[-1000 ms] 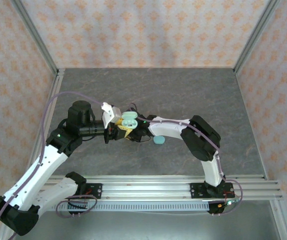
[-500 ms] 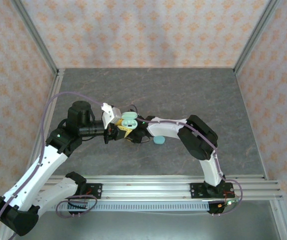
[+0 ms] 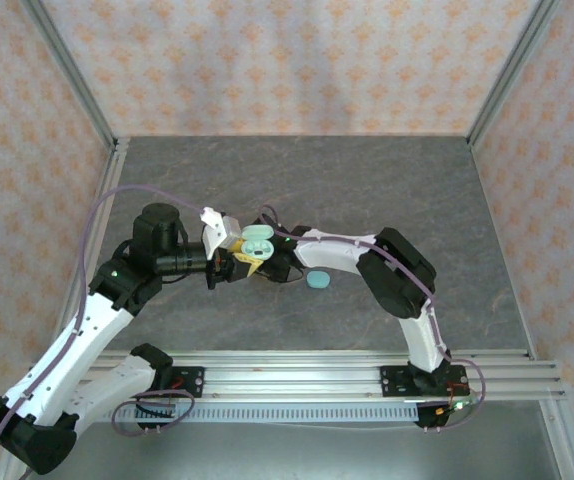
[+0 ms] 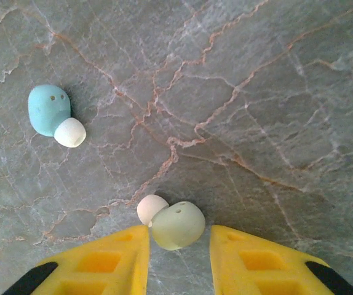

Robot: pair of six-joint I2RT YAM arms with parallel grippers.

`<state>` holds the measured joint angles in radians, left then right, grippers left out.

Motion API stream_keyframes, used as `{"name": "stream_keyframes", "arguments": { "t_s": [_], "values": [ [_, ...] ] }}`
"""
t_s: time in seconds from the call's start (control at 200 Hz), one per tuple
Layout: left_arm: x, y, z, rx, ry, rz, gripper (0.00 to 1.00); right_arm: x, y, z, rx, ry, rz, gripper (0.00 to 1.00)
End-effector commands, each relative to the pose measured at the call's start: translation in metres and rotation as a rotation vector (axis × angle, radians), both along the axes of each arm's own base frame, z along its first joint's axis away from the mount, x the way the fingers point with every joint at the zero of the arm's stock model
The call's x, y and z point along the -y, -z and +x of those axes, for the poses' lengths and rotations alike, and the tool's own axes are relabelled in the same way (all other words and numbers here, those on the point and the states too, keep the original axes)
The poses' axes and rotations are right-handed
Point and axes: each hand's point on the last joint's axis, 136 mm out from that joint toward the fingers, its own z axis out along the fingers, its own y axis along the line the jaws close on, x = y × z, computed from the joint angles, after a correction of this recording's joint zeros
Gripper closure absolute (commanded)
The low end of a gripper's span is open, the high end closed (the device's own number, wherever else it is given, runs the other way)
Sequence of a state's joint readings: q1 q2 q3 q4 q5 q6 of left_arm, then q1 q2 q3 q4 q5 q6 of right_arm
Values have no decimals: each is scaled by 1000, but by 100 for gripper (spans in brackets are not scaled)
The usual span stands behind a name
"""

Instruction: Insert the wireless bluetooth earbuds into the charging case

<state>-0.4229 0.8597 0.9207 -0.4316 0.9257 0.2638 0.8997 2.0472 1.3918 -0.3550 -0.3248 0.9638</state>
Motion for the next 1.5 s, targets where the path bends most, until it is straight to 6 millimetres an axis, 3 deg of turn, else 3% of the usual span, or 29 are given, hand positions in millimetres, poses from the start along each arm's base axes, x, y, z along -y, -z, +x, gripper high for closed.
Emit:
{"name": "stream_keyframes", "arguments": {
  "t_s": [0.0,0.59,1.081,1.306,1.496],
  "values": [
    [-4,-3,0,27,-14,5,90,10,8,11,23,16,-63,70],
    [-5,-3,-1,30,-15,9,90,17,4,29,47,1,-106,72],
    [-5,-4,1,36,-17,10,90,15,12,27,22,-30,-121,72],
    [-4,-3,1,34,-17,13,90,16,19,25,11,-60,-148,84],
    [-5,0,3,36,-22,17,90,30,-2,30,65,-79,-186,93]
  ]
}}
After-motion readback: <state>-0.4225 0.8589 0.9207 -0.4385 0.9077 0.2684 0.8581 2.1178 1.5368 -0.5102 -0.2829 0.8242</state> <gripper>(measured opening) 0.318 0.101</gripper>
